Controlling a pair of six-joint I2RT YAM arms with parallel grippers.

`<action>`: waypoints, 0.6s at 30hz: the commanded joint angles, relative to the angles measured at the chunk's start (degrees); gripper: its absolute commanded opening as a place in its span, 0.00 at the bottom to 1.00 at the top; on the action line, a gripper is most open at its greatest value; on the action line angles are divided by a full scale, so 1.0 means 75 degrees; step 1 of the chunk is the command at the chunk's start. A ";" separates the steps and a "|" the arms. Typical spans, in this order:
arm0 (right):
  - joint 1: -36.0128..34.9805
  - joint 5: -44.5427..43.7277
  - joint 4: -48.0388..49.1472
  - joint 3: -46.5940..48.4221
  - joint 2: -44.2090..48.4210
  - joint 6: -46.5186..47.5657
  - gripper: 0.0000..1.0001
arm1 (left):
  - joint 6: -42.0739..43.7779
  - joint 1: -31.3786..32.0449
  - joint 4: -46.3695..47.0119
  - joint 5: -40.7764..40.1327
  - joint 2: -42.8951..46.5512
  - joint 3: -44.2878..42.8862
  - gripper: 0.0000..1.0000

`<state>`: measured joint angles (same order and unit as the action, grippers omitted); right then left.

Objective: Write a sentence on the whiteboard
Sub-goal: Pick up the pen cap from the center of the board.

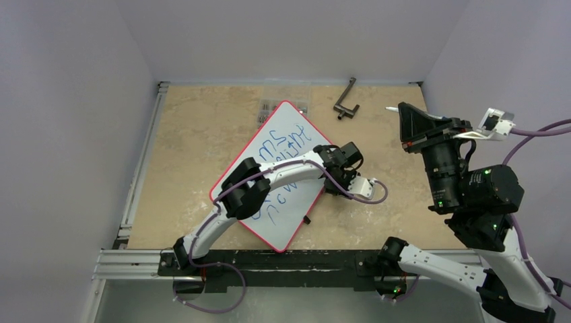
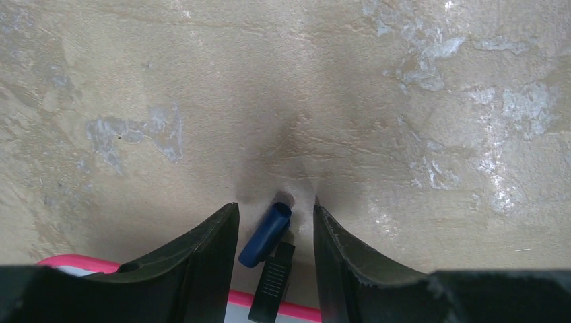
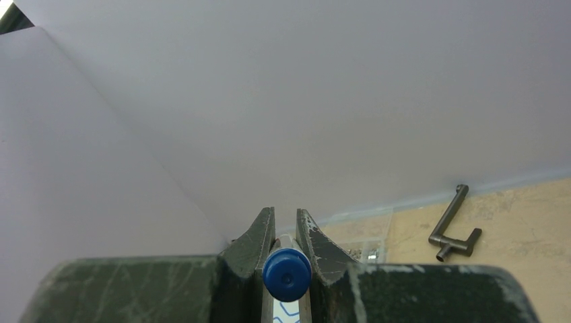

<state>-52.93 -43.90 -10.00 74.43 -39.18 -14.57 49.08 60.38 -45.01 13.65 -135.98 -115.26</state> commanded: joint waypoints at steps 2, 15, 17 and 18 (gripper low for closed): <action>0.0014 0.0144 -0.0039 -0.0124 0.0046 -0.0119 0.00 | -0.0196 -0.0078 -0.0095 -0.0066 -0.0186 -0.0394 0.41; 0.0014 0.0165 -0.0134 -0.0076 0.0074 -0.0178 0.00 | -0.0121 -0.0176 -0.1139 -0.0091 -0.0756 -0.1285 0.07; 0.0012 0.0181 -0.0153 -0.0060 0.0058 -0.0190 0.00 | -0.0124 -0.0176 -0.1199 -0.0091 -0.0808 -0.1400 0.01; 0.0014 0.0178 -0.0172 -0.0066 0.0061 -0.0201 0.00 | -0.0147 -0.0165 -0.1223 0.0015 -0.0783 -0.1446 0.00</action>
<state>-52.93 -43.72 -11.29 73.58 -39.18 -15.44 47.59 59.81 -51.70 13.61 -140.40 -123.46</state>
